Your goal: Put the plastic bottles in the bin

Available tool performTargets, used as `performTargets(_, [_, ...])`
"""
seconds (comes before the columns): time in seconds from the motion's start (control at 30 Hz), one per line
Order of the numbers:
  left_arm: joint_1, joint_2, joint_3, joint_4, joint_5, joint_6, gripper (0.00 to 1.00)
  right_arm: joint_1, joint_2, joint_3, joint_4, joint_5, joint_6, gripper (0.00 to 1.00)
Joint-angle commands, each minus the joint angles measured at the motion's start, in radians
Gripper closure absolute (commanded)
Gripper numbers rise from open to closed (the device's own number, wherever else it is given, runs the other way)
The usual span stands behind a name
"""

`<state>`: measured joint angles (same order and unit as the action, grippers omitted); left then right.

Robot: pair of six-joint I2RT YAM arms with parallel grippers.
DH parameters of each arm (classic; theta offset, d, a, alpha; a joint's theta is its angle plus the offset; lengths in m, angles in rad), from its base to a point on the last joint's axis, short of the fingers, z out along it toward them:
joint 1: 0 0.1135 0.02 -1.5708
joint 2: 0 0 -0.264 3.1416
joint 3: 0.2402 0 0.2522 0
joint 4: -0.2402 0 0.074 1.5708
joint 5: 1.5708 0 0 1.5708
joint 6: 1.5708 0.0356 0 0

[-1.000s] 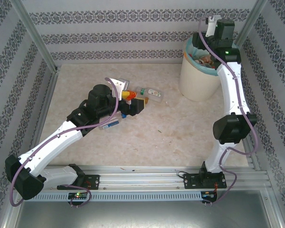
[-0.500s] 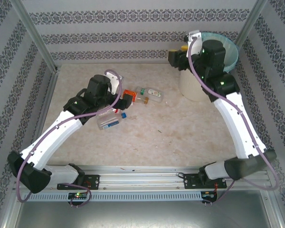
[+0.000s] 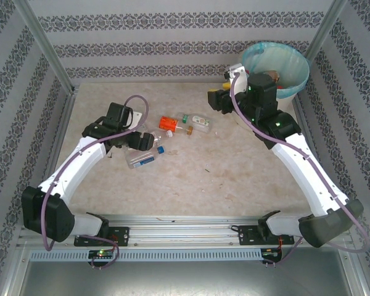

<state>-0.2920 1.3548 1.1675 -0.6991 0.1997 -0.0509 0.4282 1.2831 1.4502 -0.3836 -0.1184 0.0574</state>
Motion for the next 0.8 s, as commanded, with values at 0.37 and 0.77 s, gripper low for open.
performTargets(0.37, [0.016, 0.138, -0.103, 0.034, 0.055, 0.048, 0.14, 0.002, -0.05, -0.045, 0.04, 0.031, -0.001, 0.42])
performTargets(0.77, [0.017, 0.249, -0.106, 0.071, -0.069, 0.043, 0.12, 0.004, -0.018, -0.037, 0.041, 0.007, 0.016, 0.42])
